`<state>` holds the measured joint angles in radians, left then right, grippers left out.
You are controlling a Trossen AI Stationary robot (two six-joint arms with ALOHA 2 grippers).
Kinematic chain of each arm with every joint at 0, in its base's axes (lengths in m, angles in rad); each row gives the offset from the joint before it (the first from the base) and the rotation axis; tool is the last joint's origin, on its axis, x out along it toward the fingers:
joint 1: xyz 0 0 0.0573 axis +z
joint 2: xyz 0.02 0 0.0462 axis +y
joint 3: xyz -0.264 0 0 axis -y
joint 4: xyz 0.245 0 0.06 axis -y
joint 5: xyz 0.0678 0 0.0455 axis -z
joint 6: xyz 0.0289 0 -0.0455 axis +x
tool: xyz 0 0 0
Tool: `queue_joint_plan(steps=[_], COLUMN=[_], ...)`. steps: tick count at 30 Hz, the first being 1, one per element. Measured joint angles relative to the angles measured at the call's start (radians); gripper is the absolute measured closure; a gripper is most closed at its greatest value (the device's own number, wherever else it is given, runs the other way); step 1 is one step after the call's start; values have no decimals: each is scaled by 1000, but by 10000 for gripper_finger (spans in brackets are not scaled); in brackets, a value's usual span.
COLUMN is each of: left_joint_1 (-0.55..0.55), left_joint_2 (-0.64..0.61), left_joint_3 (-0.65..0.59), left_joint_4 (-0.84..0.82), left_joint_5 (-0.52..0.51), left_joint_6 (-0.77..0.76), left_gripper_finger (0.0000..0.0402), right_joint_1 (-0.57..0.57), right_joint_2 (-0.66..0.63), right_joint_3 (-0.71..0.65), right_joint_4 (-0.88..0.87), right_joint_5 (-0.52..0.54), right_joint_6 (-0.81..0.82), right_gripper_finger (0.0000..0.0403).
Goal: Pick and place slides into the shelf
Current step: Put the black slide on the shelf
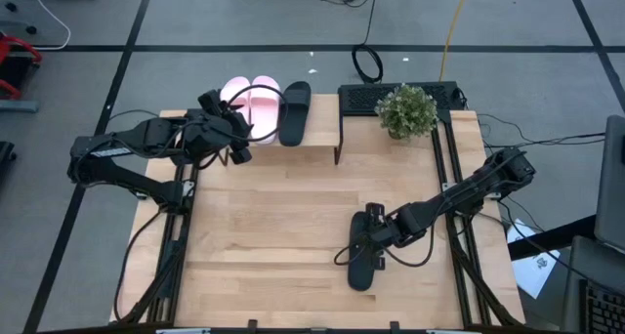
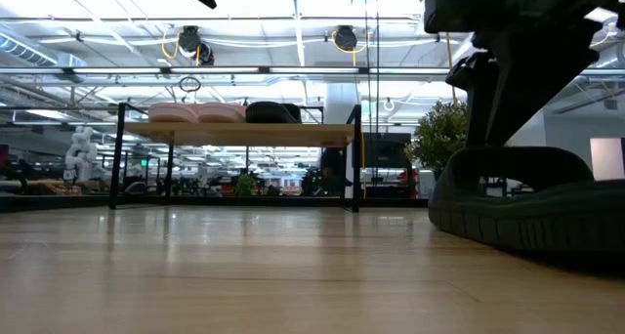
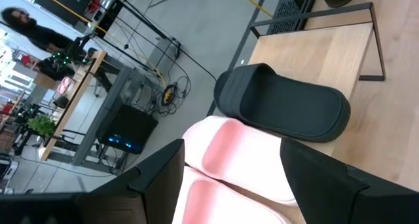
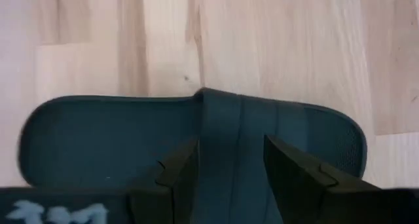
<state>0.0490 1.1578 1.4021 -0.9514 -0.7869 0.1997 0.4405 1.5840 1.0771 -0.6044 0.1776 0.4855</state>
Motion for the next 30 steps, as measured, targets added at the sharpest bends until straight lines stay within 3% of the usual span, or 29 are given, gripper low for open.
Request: queue_joint_plan(steps=[8, 30], left_joint_1=[1, 1], left_joint_2=[0, 0], left_joint_3=[0, 0], left_joint_4=[-4, -41], left_joint_5=[-3, -6], left_joint_6=[1, -7], left_gripper_finger=[144, 144], right_joint_1=[23, 53], right_joint_2=[-2, 44], right_joint_3=[0, 1], right_joint_4=[86, -12], right_joint_5=[-51, 9], right_joint_6=[2, 90], right_gripper_finger=[243, 243])
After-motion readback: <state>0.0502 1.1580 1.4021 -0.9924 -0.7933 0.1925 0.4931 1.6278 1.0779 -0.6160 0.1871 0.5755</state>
